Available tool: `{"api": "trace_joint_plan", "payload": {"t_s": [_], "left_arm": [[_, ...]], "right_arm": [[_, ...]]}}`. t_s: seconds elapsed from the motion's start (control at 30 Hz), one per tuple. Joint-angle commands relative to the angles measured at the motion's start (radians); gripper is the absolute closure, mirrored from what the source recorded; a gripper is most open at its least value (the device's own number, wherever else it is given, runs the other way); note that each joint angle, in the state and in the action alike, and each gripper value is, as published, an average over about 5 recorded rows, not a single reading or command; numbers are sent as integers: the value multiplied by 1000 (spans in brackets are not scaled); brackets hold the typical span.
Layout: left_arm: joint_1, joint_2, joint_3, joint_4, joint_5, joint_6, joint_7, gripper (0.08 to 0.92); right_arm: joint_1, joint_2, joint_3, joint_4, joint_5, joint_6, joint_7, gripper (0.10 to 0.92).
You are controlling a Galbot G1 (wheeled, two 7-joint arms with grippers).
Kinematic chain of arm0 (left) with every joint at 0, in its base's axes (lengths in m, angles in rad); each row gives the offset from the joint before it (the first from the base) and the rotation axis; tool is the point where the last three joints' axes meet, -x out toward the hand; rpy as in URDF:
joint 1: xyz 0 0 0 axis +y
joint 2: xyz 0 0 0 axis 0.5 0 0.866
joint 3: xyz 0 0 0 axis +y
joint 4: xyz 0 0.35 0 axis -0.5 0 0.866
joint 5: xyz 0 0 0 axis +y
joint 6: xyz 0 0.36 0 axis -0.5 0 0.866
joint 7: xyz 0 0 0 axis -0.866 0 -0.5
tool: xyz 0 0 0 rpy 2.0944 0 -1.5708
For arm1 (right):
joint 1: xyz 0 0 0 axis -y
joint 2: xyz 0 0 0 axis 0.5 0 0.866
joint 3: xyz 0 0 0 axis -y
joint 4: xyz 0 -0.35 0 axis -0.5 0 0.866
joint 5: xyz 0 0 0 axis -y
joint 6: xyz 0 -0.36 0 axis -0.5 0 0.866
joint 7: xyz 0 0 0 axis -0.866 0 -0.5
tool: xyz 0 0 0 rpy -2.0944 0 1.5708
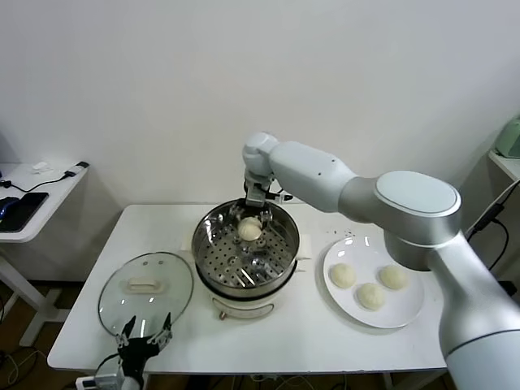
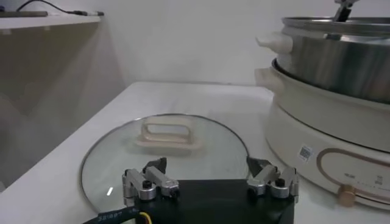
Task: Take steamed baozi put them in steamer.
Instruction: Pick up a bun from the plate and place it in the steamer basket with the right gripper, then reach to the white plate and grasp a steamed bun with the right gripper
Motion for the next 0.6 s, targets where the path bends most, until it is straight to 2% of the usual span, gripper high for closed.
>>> {"api": "trace_joint_plan", "payload": {"t_s": [0.03,0.23,0.37,0.6], "left_arm": [[2,-1,1,-5,1,1,-1,177],[12,-11,4,-22,8,5,1,177],[15,-14,5,-26,10,4,2,177],[12,-16,8,-19,9,-4,1,177]], "right_arm": [[75,-35,-21,56,125,15,-27,203],[352,-199,-256,257,502,-70,-95,202],[510,-365,-462,381,701,-261,-81,203],[638,-690,-720,655,694,-747,34,202]]}}
